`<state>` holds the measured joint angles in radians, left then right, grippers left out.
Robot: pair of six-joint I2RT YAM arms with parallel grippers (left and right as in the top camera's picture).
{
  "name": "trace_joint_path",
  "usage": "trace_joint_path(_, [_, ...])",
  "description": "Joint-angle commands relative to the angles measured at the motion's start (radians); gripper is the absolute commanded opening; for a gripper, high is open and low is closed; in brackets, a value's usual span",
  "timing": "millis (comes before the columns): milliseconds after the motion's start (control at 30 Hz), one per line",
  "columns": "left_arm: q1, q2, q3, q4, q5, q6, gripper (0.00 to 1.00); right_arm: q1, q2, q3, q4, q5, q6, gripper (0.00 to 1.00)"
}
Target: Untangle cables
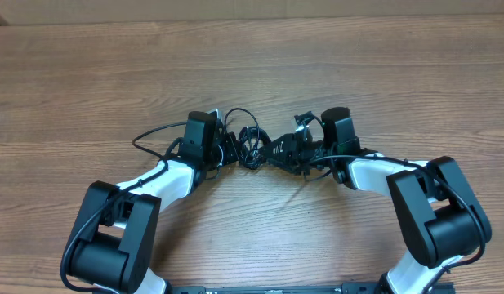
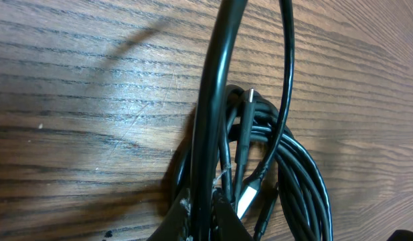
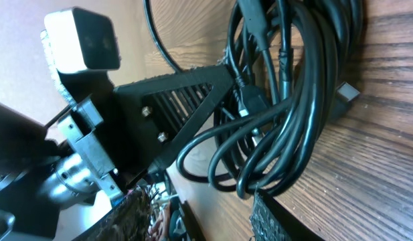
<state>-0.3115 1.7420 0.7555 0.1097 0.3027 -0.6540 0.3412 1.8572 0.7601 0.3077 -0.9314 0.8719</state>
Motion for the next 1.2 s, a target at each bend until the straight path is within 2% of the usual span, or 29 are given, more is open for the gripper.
trace_joint_path(0, [0.012,0.010,0.015,0.004,-0.021,-0.008,0.05,0.012,0.006,0.000,0.021,0.046,0.050,0.47])
trace_joint_path(100, [0.012,0.010,0.015,0.004,-0.021,-0.008,0.05,0.012,0.006,0.000,0.050,0.061,0.095,0.45])
trace_joint_path(300, [0.012,0.010,0.015,0.004,-0.021,-0.008,0.04,0.013,0.006,0.000,0.079,0.077,0.164,0.34])
trace_joint_path(533, [0.012,0.010,0.015,0.013,-0.004,0.038,0.04,0.039,0.006,0.000,-0.010,0.183,0.229,0.35])
trace_joint_path(667, [0.011,0.010,0.015,0.026,0.032,0.080,0.04,0.056,0.006,0.000,0.016,0.190,0.251,0.35])
trace_joint_path(1167, [0.010,0.010,0.015,0.027,0.031,0.079,0.04,0.060,0.006,0.000,0.024,0.213,0.338,0.35])
